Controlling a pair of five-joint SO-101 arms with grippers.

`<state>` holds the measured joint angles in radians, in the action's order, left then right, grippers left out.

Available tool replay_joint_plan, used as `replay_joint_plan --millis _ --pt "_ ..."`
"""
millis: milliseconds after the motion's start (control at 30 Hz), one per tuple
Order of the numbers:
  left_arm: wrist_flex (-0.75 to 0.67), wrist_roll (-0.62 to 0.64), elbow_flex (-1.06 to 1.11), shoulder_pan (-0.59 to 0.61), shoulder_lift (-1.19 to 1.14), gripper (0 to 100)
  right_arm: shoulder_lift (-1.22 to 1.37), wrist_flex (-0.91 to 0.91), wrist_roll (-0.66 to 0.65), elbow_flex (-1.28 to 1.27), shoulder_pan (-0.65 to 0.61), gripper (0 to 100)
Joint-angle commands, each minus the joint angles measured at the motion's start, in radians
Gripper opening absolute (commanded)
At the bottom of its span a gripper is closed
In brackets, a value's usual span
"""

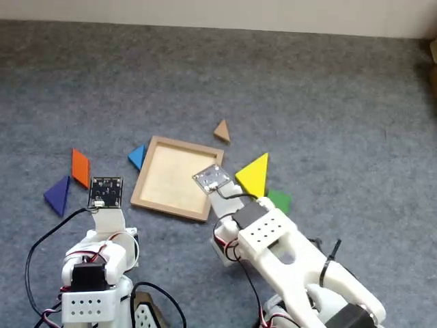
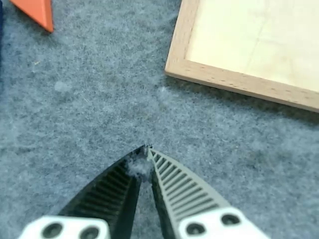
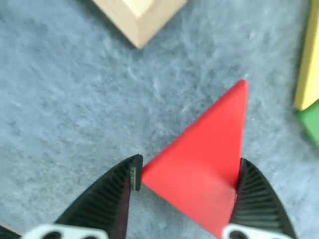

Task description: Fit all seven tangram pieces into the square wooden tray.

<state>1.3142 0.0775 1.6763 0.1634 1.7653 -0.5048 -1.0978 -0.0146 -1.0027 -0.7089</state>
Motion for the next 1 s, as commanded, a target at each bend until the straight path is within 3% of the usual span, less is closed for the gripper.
replay_joint_plan --millis 0,333,700,967 --pt "0.005 -0.005 0.019 0.012 0.047 0 -0.039 -0.010 0.002 0.119 0.008 21.0" --pt "0.005 -0.005 0.019 0.012 0.047 0 0.211 -0.004 0.226 0.501 -0.030 21.0" --pt "0.005 -0.005 0.019 0.012 0.047 0 0.716 -0.004 0.690 1.007 -0.051 21.0" --pt "0.005 -0.005 0.019 0.012 0.047 0 0.895 -0.002 0.773 1.191 -0.022 21.3"
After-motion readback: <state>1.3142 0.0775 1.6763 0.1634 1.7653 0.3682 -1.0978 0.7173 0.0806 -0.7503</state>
